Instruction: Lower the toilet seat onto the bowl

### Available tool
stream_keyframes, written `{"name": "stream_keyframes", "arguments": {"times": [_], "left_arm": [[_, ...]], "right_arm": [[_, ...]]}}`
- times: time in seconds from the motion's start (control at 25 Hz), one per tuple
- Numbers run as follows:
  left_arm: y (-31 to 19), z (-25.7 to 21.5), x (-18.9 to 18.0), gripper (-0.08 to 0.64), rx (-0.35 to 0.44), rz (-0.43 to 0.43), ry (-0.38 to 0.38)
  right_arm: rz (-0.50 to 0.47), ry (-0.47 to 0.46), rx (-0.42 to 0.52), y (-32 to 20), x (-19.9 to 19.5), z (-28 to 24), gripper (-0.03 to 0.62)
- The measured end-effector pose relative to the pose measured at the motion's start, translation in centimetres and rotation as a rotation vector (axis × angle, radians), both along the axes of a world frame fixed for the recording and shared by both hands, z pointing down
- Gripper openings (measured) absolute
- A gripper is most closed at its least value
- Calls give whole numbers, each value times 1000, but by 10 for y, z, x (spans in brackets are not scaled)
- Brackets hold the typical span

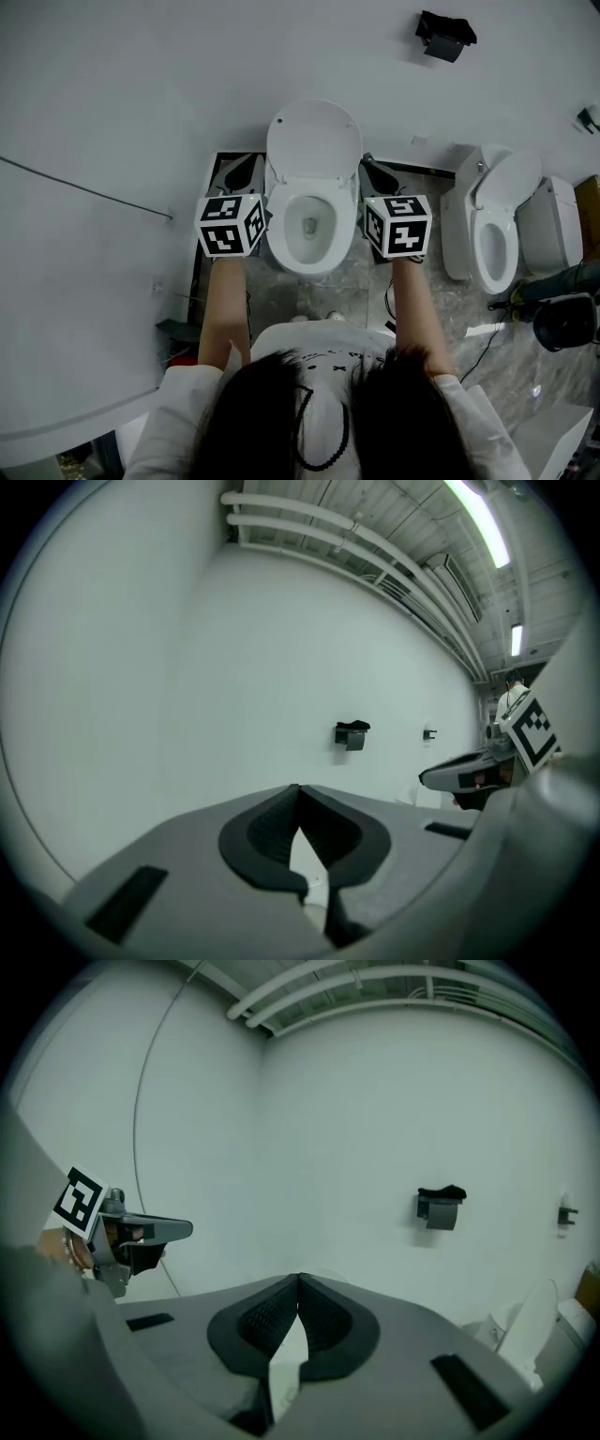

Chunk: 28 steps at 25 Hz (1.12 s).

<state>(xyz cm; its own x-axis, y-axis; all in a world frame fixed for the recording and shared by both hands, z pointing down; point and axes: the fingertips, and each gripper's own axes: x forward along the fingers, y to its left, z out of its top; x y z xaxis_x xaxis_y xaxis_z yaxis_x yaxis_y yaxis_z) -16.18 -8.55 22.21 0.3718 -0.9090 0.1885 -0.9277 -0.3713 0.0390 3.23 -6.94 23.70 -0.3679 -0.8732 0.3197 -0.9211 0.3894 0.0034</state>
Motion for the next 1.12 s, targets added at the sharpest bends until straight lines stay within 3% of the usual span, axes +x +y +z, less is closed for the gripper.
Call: {"name": "stream_keyframes", "arguments": {"times": [0.16,0.44,0.72,1.12], "left_arm": [[6,-34,0,8,99,7,-21],[24,-91,-10,8,280,23,-36],[38,-127,-23,8,400,-7,-56],[66,-187,-21,8,564,-21,-102]], "right_arm": [[-19,16,124,6,-2,-34,26],[30,-27,302,25,15,-91,26],[24,23,495,43,24,-138,26],[29,44,619,64,40,-186,26]]}}
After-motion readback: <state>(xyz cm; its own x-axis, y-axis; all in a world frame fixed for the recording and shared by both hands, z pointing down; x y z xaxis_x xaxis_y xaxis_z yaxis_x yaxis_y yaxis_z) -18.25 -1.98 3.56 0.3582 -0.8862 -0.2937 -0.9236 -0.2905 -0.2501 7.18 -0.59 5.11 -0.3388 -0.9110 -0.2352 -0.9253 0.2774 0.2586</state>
